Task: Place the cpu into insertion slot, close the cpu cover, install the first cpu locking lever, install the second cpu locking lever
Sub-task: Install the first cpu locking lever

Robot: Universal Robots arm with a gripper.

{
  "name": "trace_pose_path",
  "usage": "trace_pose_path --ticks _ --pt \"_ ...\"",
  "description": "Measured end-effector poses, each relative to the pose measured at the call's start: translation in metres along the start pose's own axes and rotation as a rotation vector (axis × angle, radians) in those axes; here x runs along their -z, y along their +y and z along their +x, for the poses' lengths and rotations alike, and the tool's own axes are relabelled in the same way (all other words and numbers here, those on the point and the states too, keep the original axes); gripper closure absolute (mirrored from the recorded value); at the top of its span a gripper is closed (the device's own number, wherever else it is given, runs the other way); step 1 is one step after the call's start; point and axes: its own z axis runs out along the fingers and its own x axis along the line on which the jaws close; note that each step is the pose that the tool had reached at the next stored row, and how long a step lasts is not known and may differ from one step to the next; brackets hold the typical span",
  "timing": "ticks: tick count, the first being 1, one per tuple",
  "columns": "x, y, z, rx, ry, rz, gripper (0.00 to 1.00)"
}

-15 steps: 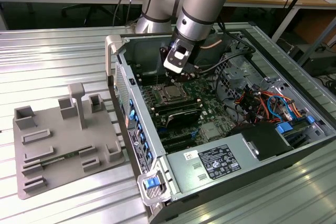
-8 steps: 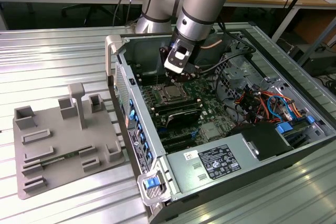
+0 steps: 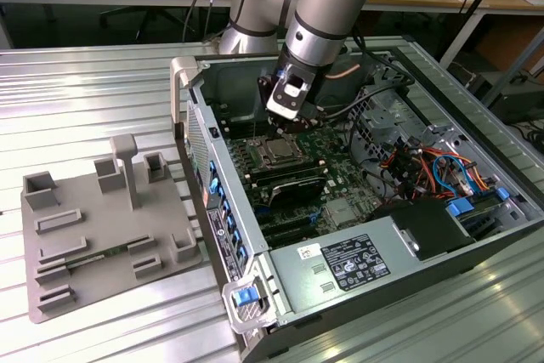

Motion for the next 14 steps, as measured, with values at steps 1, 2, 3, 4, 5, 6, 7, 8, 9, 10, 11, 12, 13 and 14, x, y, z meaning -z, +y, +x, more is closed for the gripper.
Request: trace_pose_path --ticks 1,2,3,4,5,6,7,8,9,10,11,12,13,14 --pt "0.0 0.0 0.0 0.002 -0.0001 0.0001 0.89" --pt "0.0 0.0 0.0 0.005 -0.0002 0.0003 0.89" --pt "0.0 0.0 0.0 0.007 -0.0003 0.0004 0.89" --pt "0.0 0.0 0.0 0.009 -0.0003 0.0005 0.89" --pt "0.0 0.0 0.0 0.011 -0.0004 0.0007 0.89" --pt "0.0 0.0 0.0 0.014 -0.0006 0.0009 0.89" --pt "0.0 0.0 0.0 0.017 -0.0007 0.0011 0.89" --pt "0.0 0.0 0.0 0.019 -0.0008 0.0013 0.89" --pt "0.0 0.0 0.0 0.022 -0.0009 0.0014 0.89" --pt "0.0 0.0 0.0 0.024 -0.001 0.0016 0.89" --pt "0.0 0.0 0.0 0.026 -0.0011 0.0017 0.89" --pt "0.0 0.0 0.0 0.028 -0.0012 0.0019 0.89" --pt "0.0 0.0 0.0 0.031 -0.0013 0.002 0.89" --pt "0.0 0.0 0.0 0.034 -0.0014 0.0022 0.89"
